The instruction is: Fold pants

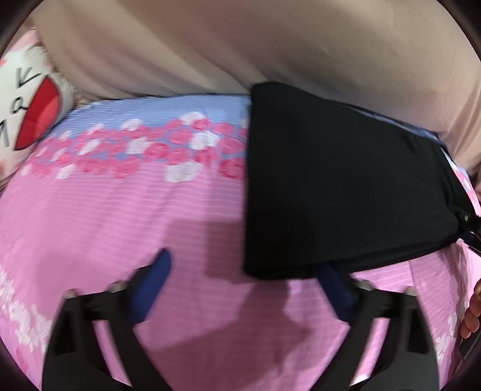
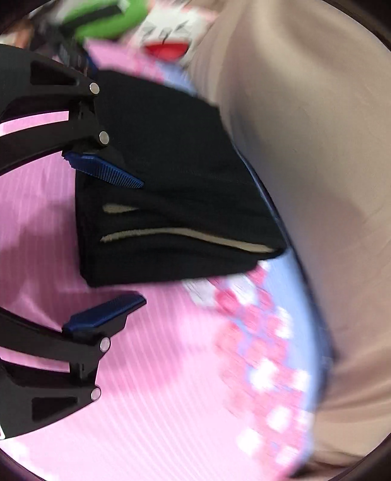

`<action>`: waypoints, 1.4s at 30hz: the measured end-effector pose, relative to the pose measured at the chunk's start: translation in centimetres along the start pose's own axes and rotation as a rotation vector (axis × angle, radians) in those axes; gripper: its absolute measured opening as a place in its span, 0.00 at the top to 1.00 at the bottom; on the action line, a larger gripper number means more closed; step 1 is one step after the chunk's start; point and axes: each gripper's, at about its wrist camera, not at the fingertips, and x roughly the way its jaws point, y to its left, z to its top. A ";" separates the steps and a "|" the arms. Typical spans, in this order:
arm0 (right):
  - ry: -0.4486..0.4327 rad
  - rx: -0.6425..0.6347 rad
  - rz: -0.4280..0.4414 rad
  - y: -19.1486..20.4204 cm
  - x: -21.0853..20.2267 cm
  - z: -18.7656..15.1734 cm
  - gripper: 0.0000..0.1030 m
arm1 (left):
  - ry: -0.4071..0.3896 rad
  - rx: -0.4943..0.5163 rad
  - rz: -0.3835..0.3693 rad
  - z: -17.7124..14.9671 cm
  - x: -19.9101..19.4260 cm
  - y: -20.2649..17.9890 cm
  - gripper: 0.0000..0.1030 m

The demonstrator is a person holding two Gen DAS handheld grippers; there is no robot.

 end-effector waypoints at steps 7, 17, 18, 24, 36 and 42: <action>-0.025 -0.010 0.107 0.5 -3.8 0.5 0.69 | -0.013 -0.064 -0.141 0.8 -3.6 0.1 0.87; 0.019 0.007 0.077 -1.5 -3.3 -1.4 0.54 | -0.002 0.020 -0.012 -1.5 -3.2 -1.8 0.78; 0.024 0.010 0.076 -1.5 -3.1 -1.6 0.53 | -0.003 0.020 -0.006 -1.4 -3.1 -1.9 0.76; 0.018 0.007 0.065 -1.0 -2.7 -2.2 0.50 | 0.008 0.010 -0.014 -0.1 -1.4 -2.0 0.81; 0.026 -0.061 0.033 -0.5 -3.4 -1.8 0.55 | 0.024 0.006 -0.029 -1.8 -3.9 -1.9 0.86; -0.099 -0.073 -0.075 0.1 -7.0 -1.7 0.44 | 0.012 0.063 0.081 -2.6 -3.6 -3.0 0.66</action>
